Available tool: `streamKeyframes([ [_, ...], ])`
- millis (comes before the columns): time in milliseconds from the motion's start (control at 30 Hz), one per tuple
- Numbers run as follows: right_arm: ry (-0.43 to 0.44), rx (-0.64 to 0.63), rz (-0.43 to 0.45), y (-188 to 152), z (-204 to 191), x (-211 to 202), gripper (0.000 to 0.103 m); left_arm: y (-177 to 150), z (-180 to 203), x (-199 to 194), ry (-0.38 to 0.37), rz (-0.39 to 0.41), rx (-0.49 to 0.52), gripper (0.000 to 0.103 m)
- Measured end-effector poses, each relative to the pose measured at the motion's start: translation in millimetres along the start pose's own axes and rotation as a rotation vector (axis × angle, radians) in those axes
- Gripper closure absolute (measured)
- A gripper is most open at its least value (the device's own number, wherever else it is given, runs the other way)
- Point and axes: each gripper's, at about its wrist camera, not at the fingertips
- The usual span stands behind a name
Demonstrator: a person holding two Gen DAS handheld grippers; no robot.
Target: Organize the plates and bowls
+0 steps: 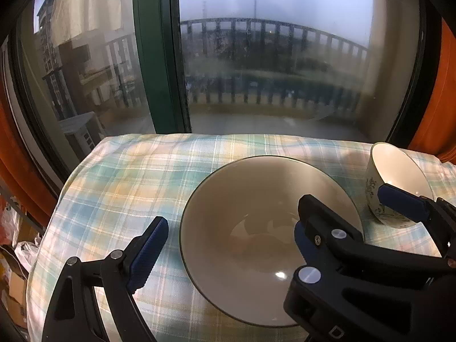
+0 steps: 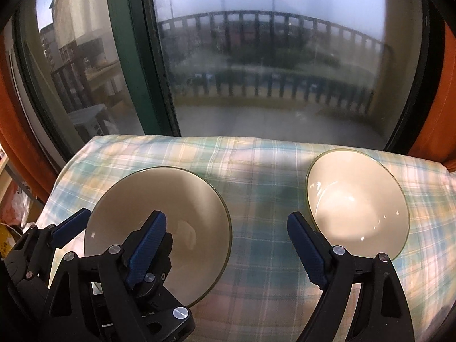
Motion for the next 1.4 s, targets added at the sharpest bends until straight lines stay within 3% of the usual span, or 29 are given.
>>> streamKeyframes([
  [133, -0.009, 0.008, 0.006, -0.1, -0.3, 3.3, 0.014, -1.0, 0.9, 4.3, 0.016, -0.002, 0.003, 0.011],
  [167, -0.015, 0.013, 0.004, -0.7, 0.2, 4.2, 0.014, -1.8, 1.2, 6.2, 0.053, 0.002, 0.009, 0.01],
  [233, -0.058, 0.009, 0.005, -1.4, -0.1, 6.2, 0.014, -1.7, -0.7, 6.9, 0.055, 0.005, 0.002, 0.017],
  [267, -0.054, 0.002, 0.016, -1.5, -0.4, 6.0, 0.014, -0.9, -1.0, 7.4, 0.064, -0.006, -0.001, 0.027],
  [333, -0.047, -0.01, 0.026, -0.9, -1.0, 5.0, 0.017, -0.8, -0.4, 8.7, 0.058, -0.01, 0.003, 0.032],
  [367, -0.049, -0.014, 0.031, -0.8, -1.6, 4.5, 0.021, -1.3, -0.8, 10.4, 0.065, -0.014, 0.002, 0.039],
  [400, -0.05, -0.019, 0.03, 0.0, -2.1, 5.1, 0.033, -1.9, -1.1, 12.7, 0.071, -0.02, 0.001, 0.05],
  [533, -0.012, -0.033, -0.037, 0.1, -3.9, 17.0, 0.061, -5.0, -5.2, 22.3, 0.046, -0.07, -0.026, 0.068],
  [633, 0.033, -0.014, -0.061, -3.2, -1.7, 20.5, 0.077, -6.7, -3.6, 20.8, 0.058, -0.061, -0.01, 0.071],
  [733, 0.017, -0.036, -0.061, -4.1, -4.8, 17.6, 0.08, -7.1, -2.8, 19.2, 0.061, -0.063, -0.006, 0.071],
  [1000, 0.007, -0.062, -0.089, -9.0, -3.8, 8.1, 0.08, -14.9, -0.3, 9.0, 0.044, -0.089, -0.02, 0.071],
  [1400, -0.002, -0.102, -0.058, -28.6, -5.5, -42.0, 0.08, -30.6, 8.1, -39.2, 0.052, -0.039, -0.03, 0.071],
])
Point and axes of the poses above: each gripper's, at about its wrist camera, not at the fingertips, and x roughly the way its jaws point, z to its right, y to its top
